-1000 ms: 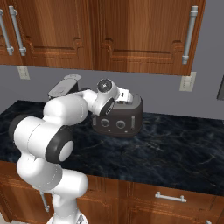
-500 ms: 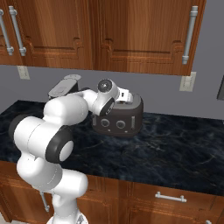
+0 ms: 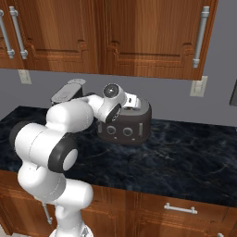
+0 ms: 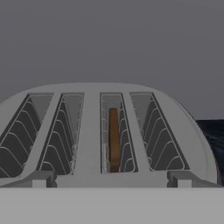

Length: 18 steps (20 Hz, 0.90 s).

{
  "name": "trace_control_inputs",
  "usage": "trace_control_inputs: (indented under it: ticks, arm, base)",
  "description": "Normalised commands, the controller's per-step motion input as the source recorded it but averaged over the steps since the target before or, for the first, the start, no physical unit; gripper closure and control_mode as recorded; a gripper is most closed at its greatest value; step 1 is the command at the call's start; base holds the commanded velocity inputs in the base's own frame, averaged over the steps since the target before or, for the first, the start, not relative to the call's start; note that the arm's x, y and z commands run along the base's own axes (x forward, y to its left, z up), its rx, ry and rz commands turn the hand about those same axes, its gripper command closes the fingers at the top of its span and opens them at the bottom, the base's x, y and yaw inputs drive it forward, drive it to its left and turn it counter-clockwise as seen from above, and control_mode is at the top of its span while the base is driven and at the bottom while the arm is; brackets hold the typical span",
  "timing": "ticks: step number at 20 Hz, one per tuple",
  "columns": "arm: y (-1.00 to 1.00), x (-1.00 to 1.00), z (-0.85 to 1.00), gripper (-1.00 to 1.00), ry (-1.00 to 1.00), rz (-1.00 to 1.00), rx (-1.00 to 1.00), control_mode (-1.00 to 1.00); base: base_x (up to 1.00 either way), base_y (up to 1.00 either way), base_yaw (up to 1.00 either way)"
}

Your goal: Start the toaster. Once the lever pops up, take the bread to the plate on the dining counter.

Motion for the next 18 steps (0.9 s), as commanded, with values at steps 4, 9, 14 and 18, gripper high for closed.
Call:
trace_control_inputs:
  ticks: [4,9,14,18]
  arm:
    - [0.00,0.00,0.00,-1.00,0.00,0.00,0.00,-1.00]
    - [0.00,0.00,0.00,-1.00,0.00,0.00,0.00,-1.00]
    - [0.00,0.00,0.00,-1.00,0.00,0.00,0.00,-1.00]
    - [0.00,0.00,0.00,-1.00,0.00,0.00,0.00,-1.00]
  base:
    - [0.00,0.00,0.00]
    - [0.00,0.00,0.00]
    - [0.00,0.00,0.00]
    - [0.00,0.00,0.00]
